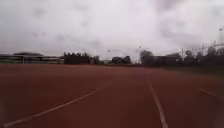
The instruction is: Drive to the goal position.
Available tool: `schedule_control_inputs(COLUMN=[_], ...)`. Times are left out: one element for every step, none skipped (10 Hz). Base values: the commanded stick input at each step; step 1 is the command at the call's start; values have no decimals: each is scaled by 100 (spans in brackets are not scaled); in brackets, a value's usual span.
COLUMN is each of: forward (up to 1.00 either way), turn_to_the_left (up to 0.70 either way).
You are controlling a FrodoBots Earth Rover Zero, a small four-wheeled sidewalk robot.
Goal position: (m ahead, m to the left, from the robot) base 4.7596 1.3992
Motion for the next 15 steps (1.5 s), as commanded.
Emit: schedule_control_inputs(forward=[50,50,50,50,50,50,50,50,50,50,50,50,50,50,50], turn_to_the_left=[0,0,0,0,0,0,0,0,0,0,0,0,0,0,0])
